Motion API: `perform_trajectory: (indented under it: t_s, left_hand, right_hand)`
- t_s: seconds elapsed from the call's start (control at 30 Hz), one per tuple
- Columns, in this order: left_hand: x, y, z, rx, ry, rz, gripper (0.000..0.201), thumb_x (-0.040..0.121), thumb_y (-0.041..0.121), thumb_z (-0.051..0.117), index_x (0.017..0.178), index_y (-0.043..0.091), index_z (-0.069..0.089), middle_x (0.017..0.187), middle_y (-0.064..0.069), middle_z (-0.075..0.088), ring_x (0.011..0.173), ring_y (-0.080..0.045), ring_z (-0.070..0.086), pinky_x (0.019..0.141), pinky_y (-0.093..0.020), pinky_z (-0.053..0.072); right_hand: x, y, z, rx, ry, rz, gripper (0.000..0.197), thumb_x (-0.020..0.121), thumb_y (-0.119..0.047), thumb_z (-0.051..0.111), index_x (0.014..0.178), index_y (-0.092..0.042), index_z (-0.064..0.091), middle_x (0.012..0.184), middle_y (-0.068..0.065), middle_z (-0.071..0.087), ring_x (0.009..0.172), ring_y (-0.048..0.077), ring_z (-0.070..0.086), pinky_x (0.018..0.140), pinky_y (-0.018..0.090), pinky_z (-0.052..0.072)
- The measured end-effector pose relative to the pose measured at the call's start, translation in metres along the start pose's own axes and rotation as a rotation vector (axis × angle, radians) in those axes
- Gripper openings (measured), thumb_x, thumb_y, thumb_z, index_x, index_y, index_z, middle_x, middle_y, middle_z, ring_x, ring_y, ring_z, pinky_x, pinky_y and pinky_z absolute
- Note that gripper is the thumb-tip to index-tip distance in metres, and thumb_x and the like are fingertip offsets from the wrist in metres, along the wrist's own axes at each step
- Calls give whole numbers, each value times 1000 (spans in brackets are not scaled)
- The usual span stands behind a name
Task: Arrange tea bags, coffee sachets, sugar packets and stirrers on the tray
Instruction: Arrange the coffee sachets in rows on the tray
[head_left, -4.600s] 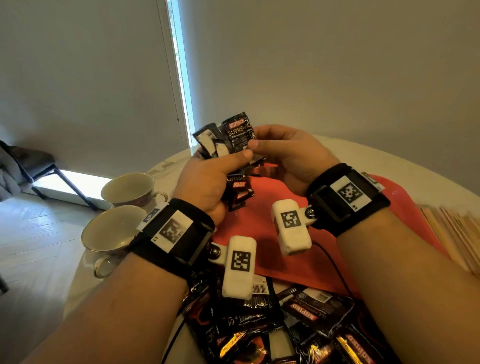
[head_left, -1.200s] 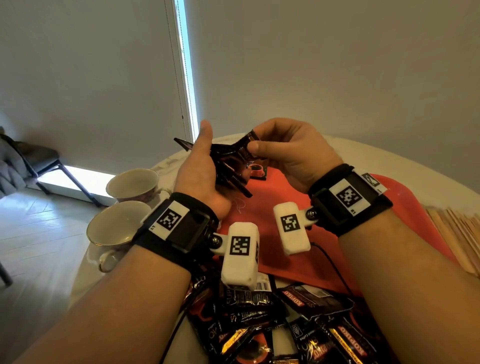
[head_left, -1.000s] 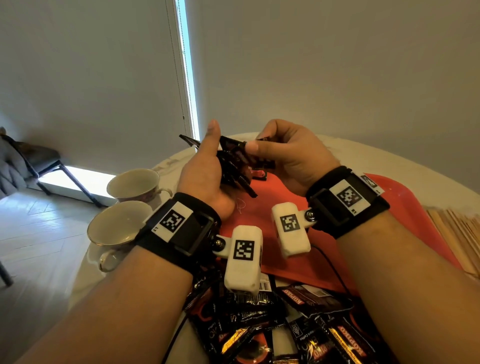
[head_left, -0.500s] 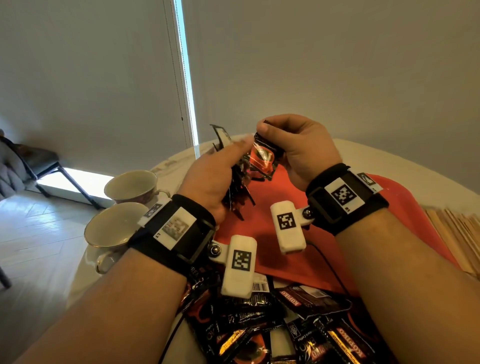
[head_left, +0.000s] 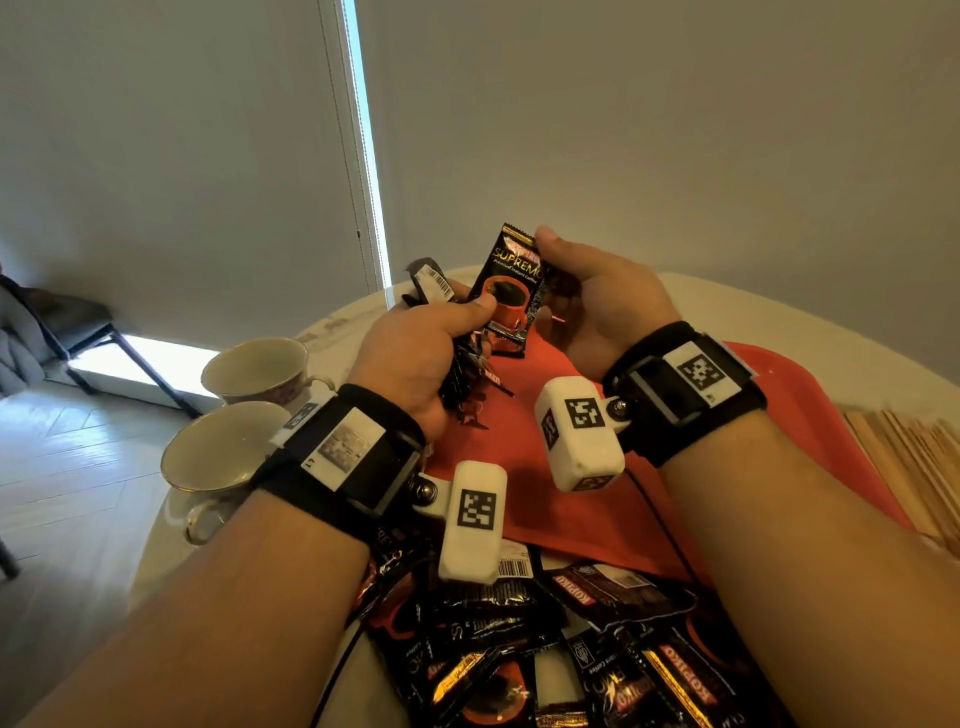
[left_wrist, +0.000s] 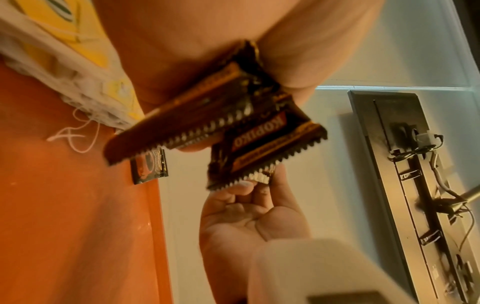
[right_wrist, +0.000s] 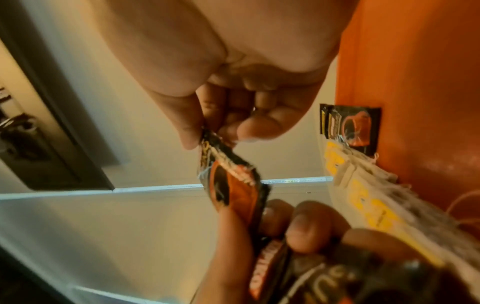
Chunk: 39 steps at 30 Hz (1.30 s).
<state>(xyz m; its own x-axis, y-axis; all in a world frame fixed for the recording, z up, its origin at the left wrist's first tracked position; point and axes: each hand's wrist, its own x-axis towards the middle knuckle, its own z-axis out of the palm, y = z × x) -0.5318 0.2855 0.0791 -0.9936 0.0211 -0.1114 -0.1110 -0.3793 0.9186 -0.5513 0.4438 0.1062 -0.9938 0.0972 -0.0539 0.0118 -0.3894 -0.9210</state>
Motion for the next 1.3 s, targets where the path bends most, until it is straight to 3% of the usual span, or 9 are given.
perform_trajectory:
  t_s: [0.1,0.2,0.33,0.53,0.67,0.83,0.93,1.03,1.3]
  left_hand:
    - [1,-3,2,11,28,10,10,91,9,75,88,17,70,90,-10,76,64,-16,65,62,-31,52]
    - [2,-5,3,-13,27,-7,11,93,9,73,87,17,69,84,-7,76,58,-14,67,57,-29,51]
    - [3,-3,2,-29,15,-9,14,90,11,75,103,14,71,99,-12,76,63,-16,66,61,-32,52]
    - [6,0,-2,-138,71,-44,14,91,12,74,100,18,66,101,-12,74,60,-16,65,62,-34,53]
    - [3,0,1,-154,59,-46,6,94,15,72,97,16,67,92,-9,74,58,-17,67,61,-35,54]
    - [-3,2,5,-136,126,8,13,95,13,73,87,14,63,58,2,64,43,-11,61,43,-22,48]
    - [0,2,3,-85,180,7,17,89,20,80,92,16,64,73,0,63,52,-12,60,48,-26,48]
    - [0,2,1,-77,198,-9,22,86,23,83,99,16,67,83,-1,63,62,-14,60,52,-29,49]
    - [-3,6,1,-107,195,-19,23,89,19,80,106,15,65,80,0,64,45,-7,62,45,-23,49]
  right_hand:
    - [-1,4,3,6,10,-114,11,88,-14,77,85,-7,70,83,9,73,75,20,68,65,32,57]
    - [-1,3,3,-21,42,-194,14,84,-9,80,77,-10,68,85,8,75,71,17,68,59,29,55]
    - [-2,0,1,30,49,-106,18,85,-20,81,83,-11,65,74,2,71,58,9,58,55,24,48]
    - [-2,-1,3,22,-43,26,32,94,-38,70,107,-9,69,89,6,71,76,18,68,63,30,58]
    - [-8,-3,4,-165,-174,6,17,91,-6,70,107,-4,66,92,11,71,74,19,68,64,28,59]
    - [7,1,-9,-42,26,18,18,87,4,71,101,-5,63,79,8,70,63,14,66,60,25,57]
    - [23,13,-22,-90,163,136,10,91,5,67,89,-4,64,67,6,65,58,13,61,53,22,56]
    - [38,26,-30,-318,187,229,10,91,9,63,84,1,63,71,11,63,59,17,59,59,28,56]
    - [55,33,-19,-598,171,278,9,89,7,69,83,2,65,71,11,66,60,17,64,64,28,59]
